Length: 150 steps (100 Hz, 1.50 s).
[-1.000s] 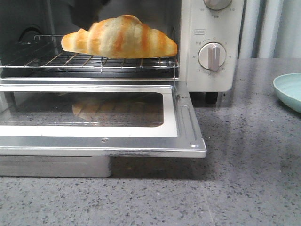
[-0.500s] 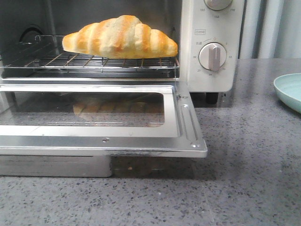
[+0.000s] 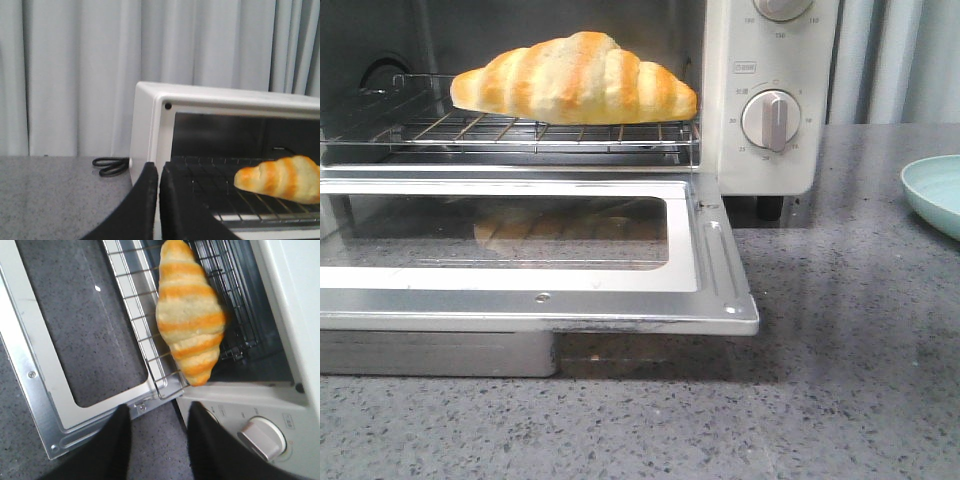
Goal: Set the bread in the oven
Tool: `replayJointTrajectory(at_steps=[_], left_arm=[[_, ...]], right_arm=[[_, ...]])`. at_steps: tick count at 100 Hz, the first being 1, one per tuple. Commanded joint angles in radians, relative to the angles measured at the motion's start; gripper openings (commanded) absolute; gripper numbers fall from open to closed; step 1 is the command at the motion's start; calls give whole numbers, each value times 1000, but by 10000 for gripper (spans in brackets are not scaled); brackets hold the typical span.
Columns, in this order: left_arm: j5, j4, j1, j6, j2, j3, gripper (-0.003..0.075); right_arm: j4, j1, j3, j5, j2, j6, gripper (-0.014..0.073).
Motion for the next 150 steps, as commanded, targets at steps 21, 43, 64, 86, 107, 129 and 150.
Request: replayJointTrajectory(at_steps=[21, 43, 64, 86, 107, 129, 150], left_arm=[[-106, 4, 1, -3, -23, 61, -21], [-106, 2, 1, -3, -23, 61, -21], [-106, 2, 1, -3, -23, 61, -21], [-106, 2, 1, -3, -23, 61, -21], [-106, 2, 1, -3, -23, 61, -21], [-106, 2, 1, -3, -23, 61, -21], [-106, 2, 1, -3, -23, 61, -21]], right_arm=[[-59, -4, -33, 72, -132, 37, -71], [-278, -4, 13, 72, -227, 258, -69], [-347, -4, 162, 72, -318, 370, -69], [-341, -4, 310, 72, -410, 414, -69], [-320, -4, 318, 61, -424, 414, -69], [-320, -4, 318, 53, -422, 414, -69], [-257, -4, 318, -66, -419, 438, -69]])
